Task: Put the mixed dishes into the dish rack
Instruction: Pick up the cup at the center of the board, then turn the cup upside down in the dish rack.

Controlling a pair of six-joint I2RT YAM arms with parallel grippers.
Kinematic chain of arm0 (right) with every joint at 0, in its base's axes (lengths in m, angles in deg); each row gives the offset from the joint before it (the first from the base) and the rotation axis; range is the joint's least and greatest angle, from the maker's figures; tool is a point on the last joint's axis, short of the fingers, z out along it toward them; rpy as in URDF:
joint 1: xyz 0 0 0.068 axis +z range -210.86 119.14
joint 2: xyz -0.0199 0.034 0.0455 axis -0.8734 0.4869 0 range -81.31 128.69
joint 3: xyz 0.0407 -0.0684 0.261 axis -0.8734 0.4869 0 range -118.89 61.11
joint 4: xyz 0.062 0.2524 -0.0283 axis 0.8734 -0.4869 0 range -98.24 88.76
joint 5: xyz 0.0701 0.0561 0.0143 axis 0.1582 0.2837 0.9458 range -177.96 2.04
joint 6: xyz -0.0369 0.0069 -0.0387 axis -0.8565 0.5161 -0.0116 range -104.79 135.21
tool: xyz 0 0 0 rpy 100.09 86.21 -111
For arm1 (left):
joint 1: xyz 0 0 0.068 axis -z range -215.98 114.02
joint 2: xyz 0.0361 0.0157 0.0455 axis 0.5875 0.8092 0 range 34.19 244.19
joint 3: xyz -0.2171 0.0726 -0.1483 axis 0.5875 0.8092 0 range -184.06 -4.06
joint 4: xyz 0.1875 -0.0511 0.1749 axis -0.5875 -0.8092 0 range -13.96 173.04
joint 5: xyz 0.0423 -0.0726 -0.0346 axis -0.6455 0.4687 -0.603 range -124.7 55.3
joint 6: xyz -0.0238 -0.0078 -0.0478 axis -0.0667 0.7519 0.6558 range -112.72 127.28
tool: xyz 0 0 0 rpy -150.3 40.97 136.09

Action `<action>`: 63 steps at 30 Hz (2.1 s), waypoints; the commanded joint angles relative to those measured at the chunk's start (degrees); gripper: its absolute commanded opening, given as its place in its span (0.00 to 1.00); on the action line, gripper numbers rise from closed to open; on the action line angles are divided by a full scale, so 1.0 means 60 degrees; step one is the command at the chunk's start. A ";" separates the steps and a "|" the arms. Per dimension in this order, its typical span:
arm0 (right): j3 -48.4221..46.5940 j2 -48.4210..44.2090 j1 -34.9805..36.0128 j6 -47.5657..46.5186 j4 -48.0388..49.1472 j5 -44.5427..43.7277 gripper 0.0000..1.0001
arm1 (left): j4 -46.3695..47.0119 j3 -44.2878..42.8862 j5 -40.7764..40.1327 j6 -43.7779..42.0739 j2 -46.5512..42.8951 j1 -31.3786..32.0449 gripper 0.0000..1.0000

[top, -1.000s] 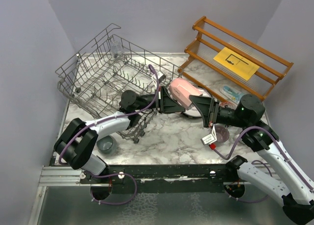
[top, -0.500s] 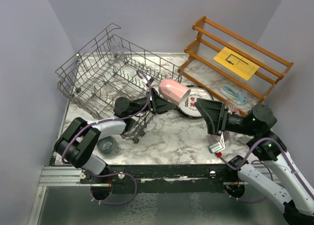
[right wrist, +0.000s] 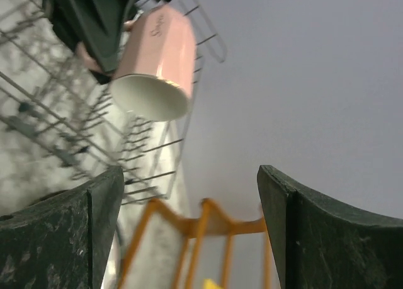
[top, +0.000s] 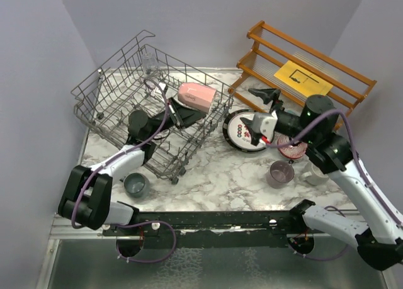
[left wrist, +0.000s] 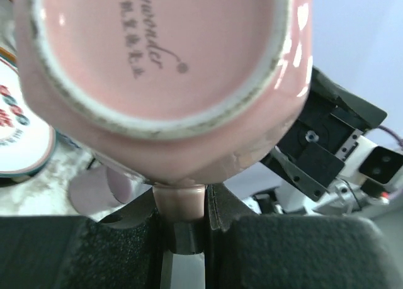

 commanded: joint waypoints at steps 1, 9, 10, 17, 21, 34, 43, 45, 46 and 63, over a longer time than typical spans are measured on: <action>-0.1276 0.1146 0.0004 0.3827 -0.1839 -0.0613 0.86 | -0.4131 -0.1649 -0.0044 -0.3182 -0.0943 -0.0769 0.00; -0.1577 0.2182 -0.0216 0.5351 -0.3058 0.0620 0.85 | -1.0272 -0.4597 -0.1245 -0.7863 -0.0988 -0.1986 0.00; -0.1641 0.2330 -0.0335 0.5427 -0.3167 0.0798 0.85 | -1.0537 -0.4805 -0.1378 -0.8104 -0.0933 -0.2176 0.00; -0.0908 0.2615 -0.1151 0.5965 -0.2601 0.2829 0.90 | -1.2230 -0.6625 -0.2869 -1.0276 -0.0072 -0.3135 0.00; 0.0344 0.2560 -0.2242 0.6642 -0.0996 0.4476 0.92 | -1.3026 -0.7927 -0.4152 -1.1482 0.0784 -0.3288 0.00; 0.2247 0.2371 -0.3437 0.6322 0.0464 0.5467 0.93 | -1.3489 -1.0724 -0.6107 -1.3811 0.3788 -0.3311 0.00; 0.2217 0.2393 -0.3437 0.5666 0.0157 0.5045 0.93 | -1.3685 -1.1879 -0.5399 -1.4822 0.5298 -0.3847 0.00; 0.2210 0.2428 -0.3450 0.5630 0.0128 0.5037 0.93 | -1.3633 -1.1979 -0.5274 -1.4897 0.5515 -0.4007 0.00; 0.2209 0.2447 -0.3459 0.5616 0.0124 0.5047 0.93 | -1.3640 -1.2041 -0.5229 -1.4905 0.5653 -0.4084 0.00; 0.2186 0.2640 -0.3570 0.5495 0.0022 0.5098 0.94 | -1.3601 -1.2763 -0.4886 -1.5165 0.7103 -0.4606 0.00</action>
